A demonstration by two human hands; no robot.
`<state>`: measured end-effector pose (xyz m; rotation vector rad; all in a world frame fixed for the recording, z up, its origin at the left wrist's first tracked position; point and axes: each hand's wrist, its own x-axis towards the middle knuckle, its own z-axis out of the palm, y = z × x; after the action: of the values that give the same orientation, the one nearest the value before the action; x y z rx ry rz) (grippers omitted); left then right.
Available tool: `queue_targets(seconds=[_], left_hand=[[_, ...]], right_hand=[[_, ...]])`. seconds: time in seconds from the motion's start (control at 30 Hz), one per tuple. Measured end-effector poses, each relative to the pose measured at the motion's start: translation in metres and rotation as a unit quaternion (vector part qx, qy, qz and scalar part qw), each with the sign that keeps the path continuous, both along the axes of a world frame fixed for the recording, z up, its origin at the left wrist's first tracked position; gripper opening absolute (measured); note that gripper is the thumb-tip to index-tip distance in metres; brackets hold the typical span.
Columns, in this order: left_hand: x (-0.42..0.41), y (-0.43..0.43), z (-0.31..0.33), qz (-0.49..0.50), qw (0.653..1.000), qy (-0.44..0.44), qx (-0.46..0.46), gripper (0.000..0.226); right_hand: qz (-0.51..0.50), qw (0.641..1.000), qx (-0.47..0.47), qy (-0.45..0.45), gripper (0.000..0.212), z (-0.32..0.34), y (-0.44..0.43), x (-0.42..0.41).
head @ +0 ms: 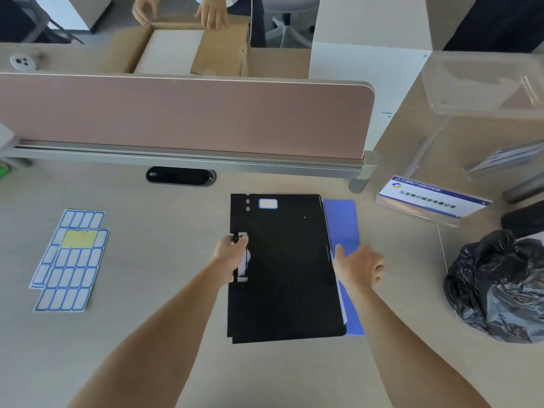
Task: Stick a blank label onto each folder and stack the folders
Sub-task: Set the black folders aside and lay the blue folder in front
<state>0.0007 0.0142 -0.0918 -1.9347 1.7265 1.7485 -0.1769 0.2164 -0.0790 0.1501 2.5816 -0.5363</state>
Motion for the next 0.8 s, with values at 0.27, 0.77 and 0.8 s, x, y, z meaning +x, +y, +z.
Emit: queue_targets(seconds=[0.27,0.77,0.8], left_hand=[[0.025,-0.016,0.013,0.013,0.999,-0.025,-0.029,0.027],[0.092,-0.048,0.034,0.089,0.994,-0.048,-0.039,0.028],[0.097,-0.053,0.036,0.093,0.993,-0.051,-0.046,0.027]], right_hand=[[-0.015,0.994,-0.056,-0.093,0.052,-0.003,-0.006,0.006],[0.051,0.97,-0.218,0.093,0.026,0.067,-0.018,-0.003],[0.048,0.97,-0.216,0.105,0.023,0.073,-0.017,-0.004]])
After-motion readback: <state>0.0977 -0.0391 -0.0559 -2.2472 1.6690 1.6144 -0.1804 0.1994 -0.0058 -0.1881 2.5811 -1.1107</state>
